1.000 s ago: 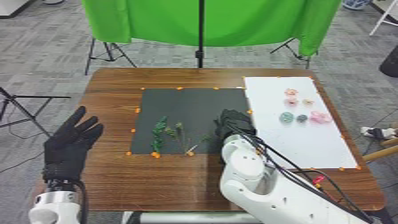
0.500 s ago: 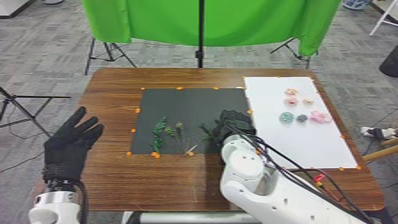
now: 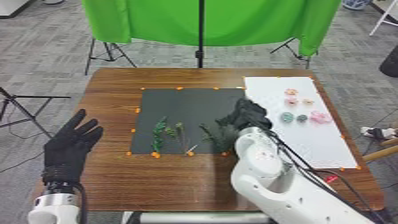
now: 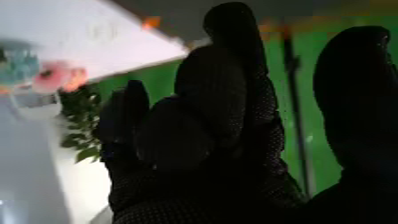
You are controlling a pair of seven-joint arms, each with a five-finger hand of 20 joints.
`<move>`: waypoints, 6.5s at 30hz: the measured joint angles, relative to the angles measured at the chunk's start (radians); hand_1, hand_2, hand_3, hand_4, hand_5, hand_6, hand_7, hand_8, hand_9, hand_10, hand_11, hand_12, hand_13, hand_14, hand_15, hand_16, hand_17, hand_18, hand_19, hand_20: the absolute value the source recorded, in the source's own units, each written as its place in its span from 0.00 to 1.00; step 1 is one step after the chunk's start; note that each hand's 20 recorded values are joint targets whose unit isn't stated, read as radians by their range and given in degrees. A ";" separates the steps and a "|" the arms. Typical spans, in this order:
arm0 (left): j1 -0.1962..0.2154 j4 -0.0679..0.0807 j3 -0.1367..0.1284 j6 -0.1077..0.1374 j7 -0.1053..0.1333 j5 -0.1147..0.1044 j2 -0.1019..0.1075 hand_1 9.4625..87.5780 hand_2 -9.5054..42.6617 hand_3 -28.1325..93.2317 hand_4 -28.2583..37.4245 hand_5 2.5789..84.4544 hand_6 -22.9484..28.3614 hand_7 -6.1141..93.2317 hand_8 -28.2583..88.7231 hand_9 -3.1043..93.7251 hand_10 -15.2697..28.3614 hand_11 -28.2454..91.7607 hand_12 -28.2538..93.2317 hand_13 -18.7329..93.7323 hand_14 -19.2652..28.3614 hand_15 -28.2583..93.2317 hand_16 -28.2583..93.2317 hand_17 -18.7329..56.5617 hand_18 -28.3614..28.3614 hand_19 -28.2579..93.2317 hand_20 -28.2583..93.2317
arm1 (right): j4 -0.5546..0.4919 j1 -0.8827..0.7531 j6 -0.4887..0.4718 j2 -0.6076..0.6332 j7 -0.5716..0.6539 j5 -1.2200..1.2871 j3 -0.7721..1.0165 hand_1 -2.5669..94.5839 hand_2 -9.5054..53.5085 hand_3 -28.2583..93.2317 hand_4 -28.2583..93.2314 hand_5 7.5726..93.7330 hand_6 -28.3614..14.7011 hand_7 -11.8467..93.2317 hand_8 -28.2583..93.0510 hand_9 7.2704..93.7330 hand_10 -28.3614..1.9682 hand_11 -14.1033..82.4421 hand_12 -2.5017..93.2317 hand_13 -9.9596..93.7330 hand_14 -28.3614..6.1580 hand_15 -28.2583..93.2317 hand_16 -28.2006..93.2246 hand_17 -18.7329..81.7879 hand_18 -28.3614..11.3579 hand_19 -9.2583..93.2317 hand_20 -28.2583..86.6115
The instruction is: Arrange flowers
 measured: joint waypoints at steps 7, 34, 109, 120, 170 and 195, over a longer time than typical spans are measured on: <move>0.001 0.000 -0.007 0.000 0.001 0.004 -0.015 0.18 0.30 0.92 0.06 0.44 0.64 0.15 0.17 0.41 0.83 0.47 0.32 0.38 0.99 0.74 0.14 0.14 0.98 0.71 0.28 | -0.015 -0.001 0.098 0.121 -0.026 0.070 0.126 0.38 0.00 0.87 0.00 0.56 0.51 0.25 0.13 0.56 0.24 0.53 0.19 0.58 0.34 0.86 0.34 0.37 0.00 0.86 0.47; 0.002 -0.004 -0.033 -0.011 -0.019 0.043 -0.075 0.18 0.29 0.92 0.05 0.43 0.63 0.15 0.17 0.41 0.83 0.47 0.32 0.38 0.99 0.74 0.14 0.14 0.98 0.71 0.28 | 0.201 0.066 -0.014 0.216 -0.030 0.118 0.006 0.50 0.00 0.84 0.00 0.68 0.67 0.32 0.17 0.72 0.45 0.53 0.26 0.69 0.45 0.84 0.37 0.42 0.01 0.85 0.52; -0.258 0.065 0.073 -0.062 0.016 0.031 0.039 0.18 0.30 0.92 0.05 0.43 0.64 0.15 0.17 0.41 0.83 0.47 0.32 0.38 1.00 0.74 0.14 0.14 0.98 0.71 0.28 | 0.426 0.547 0.143 -0.318 -0.470 0.147 -0.661 0.53 0.00 0.75 0.00 0.76 0.79 0.27 0.19 0.85 0.66 0.52 0.31 0.70 0.60 0.86 0.42 0.34 0.19 0.85 0.66; -0.253 0.067 0.076 -0.066 0.042 0.021 0.047 0.18 0.30 0.92 0.05 0.43 0.64 0.15 0.17 0.41 0.83 0.47 0.32 0.38 1.00 0.74 0.14 0.14 0.98 0.71 0.28 | 0.410 0.548 0.024 -0.318 -0.473 0.143 -0.637 0.47 0.00 0.79 0.00 0.70 0.79 0.27 0.12 0.80 0.60 0.60 0.24 0.68 0.58 0.88 0.41 0.33 0.17 0.84 0.67; -0.006 0.017 -0.047 -0.045 0.000 0.044 -0.094 0.17 0.31 0.92 0.03 0.43 0.63 0.16 0.17 0.40 0.83 0.47 0.32 0.38 1.00 0.74 0.14 0.14 0.98 0.71 0.28 | 0.002 -0.065 0.191 0.352 -0.238 0.169 0.292 0.35 0.00 0.89 0.00 0.53 0.72 0.28 0.11 0.54 0.40 0.43 0.18 0.52 0.40 0.85 0.34 0.27 0.14 0.80 0.66; -0.010 0.015 -0.018 -0.012 0.029 -0.001 -0.062 0.17 0.30 0.92 0.03 0.43 0.63 0.15 0.17 0.40 0.83 0.47 0.32 0.38 0.99 0.74 0.14 0.14 0.98 0.71 0.28 | 0.204 -0.065 0.173 0.440 -0.223 0.121 0.090 0.45 0.00 0.87 0.00 0.69 0.82 0.31 0.13 0.72 0.61 0.52 0.24 0.63 0.57 0.87 0.38 0.29 0.15 0.80 0.66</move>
